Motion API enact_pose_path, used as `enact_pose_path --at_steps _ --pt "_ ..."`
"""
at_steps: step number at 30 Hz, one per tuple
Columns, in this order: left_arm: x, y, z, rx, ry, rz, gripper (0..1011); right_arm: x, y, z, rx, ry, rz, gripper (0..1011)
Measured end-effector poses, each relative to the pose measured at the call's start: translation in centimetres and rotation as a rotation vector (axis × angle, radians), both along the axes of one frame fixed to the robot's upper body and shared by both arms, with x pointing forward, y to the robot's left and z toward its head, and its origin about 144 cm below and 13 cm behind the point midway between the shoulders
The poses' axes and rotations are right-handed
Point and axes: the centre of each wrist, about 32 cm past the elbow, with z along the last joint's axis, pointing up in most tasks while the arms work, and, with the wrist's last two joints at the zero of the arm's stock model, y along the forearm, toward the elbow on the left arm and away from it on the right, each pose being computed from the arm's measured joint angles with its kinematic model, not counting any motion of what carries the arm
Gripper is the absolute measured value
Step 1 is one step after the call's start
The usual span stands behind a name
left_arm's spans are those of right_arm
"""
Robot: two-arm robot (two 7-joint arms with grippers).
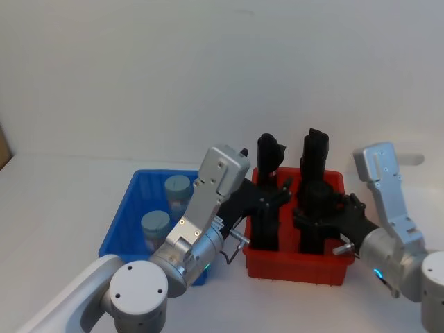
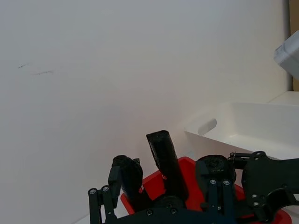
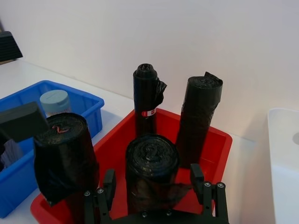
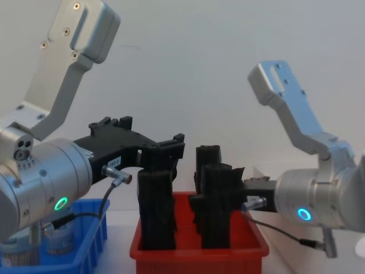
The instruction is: Pick the cotton swabs from the blue box and place them into the white box.
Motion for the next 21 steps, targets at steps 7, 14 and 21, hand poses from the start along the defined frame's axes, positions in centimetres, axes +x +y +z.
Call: enact_pose_path --at_steps 7,14,21 --pt "0.0 0.0 0.0 0.0 0.0 0.0 1004 0.6 0.8 -0.3 0.003 -0.004 -0.006 1002" --pt "0.0 0.0 0.0 0.0 0.0 0.0 1004 0.9 1.3 -0.5 0.005 -0.007 -0.008 972" --pt "0.0 0.0 0.0 0.0 0.0 0.0 1004 1.1 1.5 -0.6 0.006 -0.008 -0.01 802"
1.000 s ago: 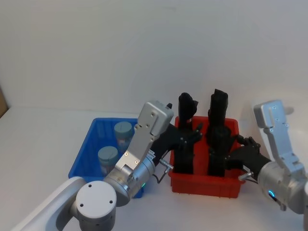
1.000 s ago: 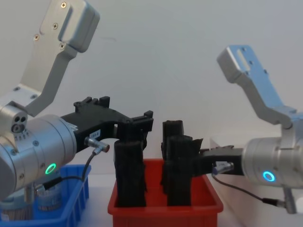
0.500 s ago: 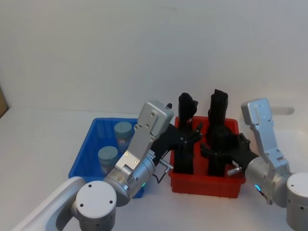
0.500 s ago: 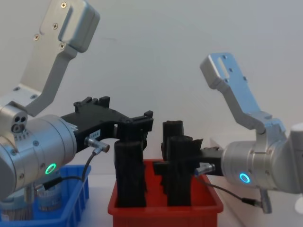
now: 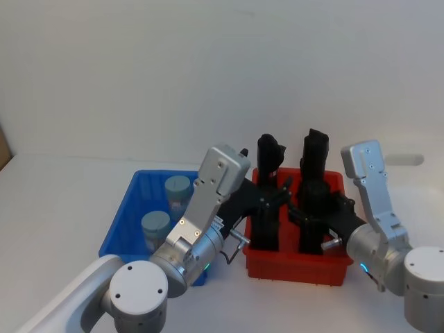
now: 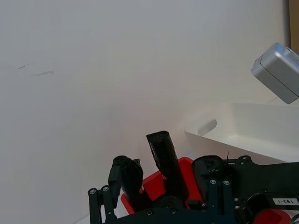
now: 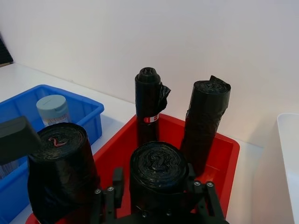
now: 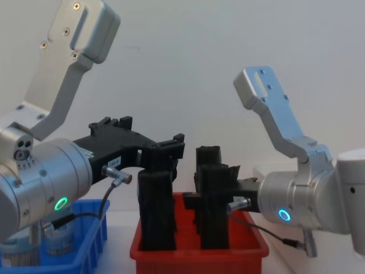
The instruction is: Pick the cotton swabs from the blue box and place them into the white box.
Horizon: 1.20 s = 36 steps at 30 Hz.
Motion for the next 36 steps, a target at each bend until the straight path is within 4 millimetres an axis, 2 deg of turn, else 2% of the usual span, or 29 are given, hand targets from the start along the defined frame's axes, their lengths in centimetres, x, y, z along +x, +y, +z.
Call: enact_pose_path --at_steps 1,7,10,20,36 --pt "0.0 0.0 0.0 0.0 0.0 0.0 1004 0.03 0.05 -0.01 0.0 -0.001 0.0 746" --pt "0.0 0.0 0.0 0.0 0.0 0.0 1004 0.11 0.16 -0.04 0.001 -0.001 -0.001 589" --pt "0.0 0.0 0.0 0.0 0.0 0.0 1004 0.14 0.2 -0.07 0.001 -0.001 -0.001 473" --pt "0.0 0.0 0.0 0.0 0.0 0.0 1004 0.2 0.29 -0.1 0.001 -0.002 -0.002 415" --pt "0.0 0.0 0.0 0.0 0.0 0.0 1004 0.23 0.34 -0.11 0.001 -0.002 -0.002 415"
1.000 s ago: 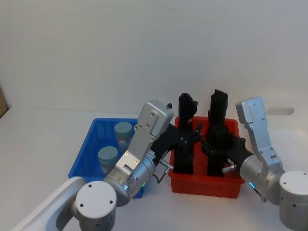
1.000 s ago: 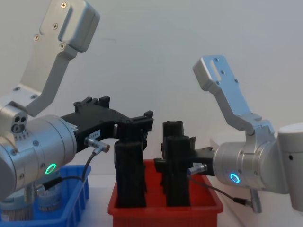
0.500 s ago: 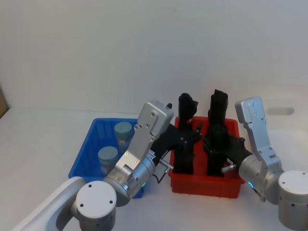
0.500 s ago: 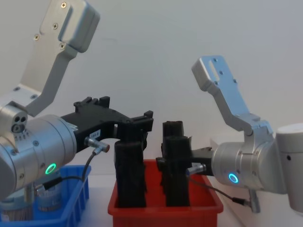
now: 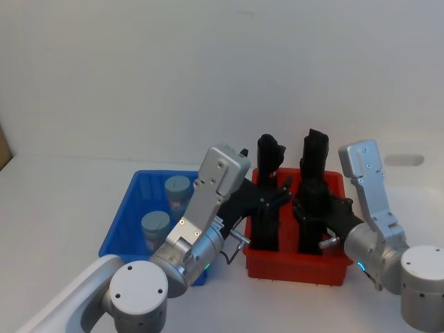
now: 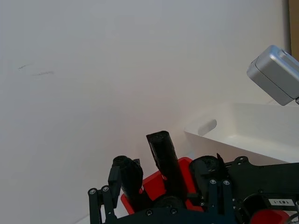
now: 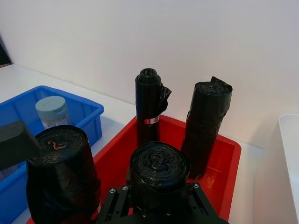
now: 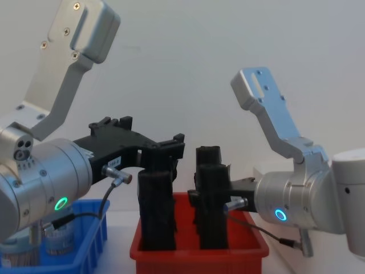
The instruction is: Pick the cotton swabs from the blue box and place them into the white box.
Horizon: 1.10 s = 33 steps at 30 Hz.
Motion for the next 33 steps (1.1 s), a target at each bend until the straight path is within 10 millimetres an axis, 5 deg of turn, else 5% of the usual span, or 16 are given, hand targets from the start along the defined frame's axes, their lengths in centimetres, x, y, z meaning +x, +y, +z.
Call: enact_pose_path --at_steps 33 --pt "0.0 0.0 0.0 0.0 0.0 0.0 1004 0.01 0.01 -0.02 0.0 0.001 0.0 415"
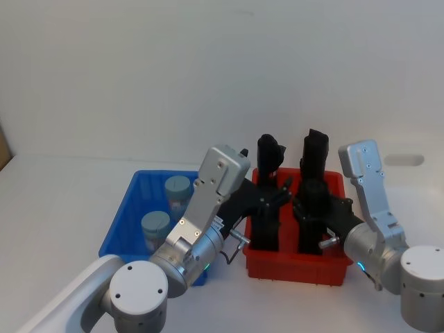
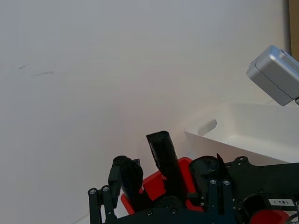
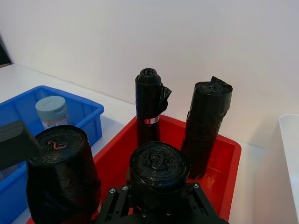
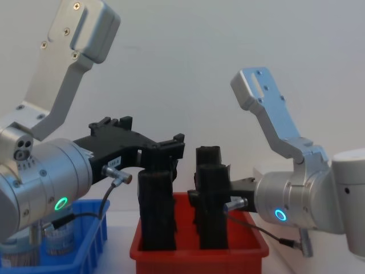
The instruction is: Pick the cotton swabs from the blue box and place them into the white box.
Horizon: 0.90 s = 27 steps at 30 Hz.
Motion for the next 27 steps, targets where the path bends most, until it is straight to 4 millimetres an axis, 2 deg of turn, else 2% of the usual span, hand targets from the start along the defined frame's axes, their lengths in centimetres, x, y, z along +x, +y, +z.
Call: enact_pose_path --at_steps 12,27 --pt "0.0 0.0 0.0 0.0 0.0 0.0 1004 0.0 -0.1 0.3 -0.002 -0.019 0.001 415" --pt "0.0 0.0 0.0 0.0 0.0 0.0 1004 -0.4 -1.3 2.8 0.05 -0.182 -0.064 415"
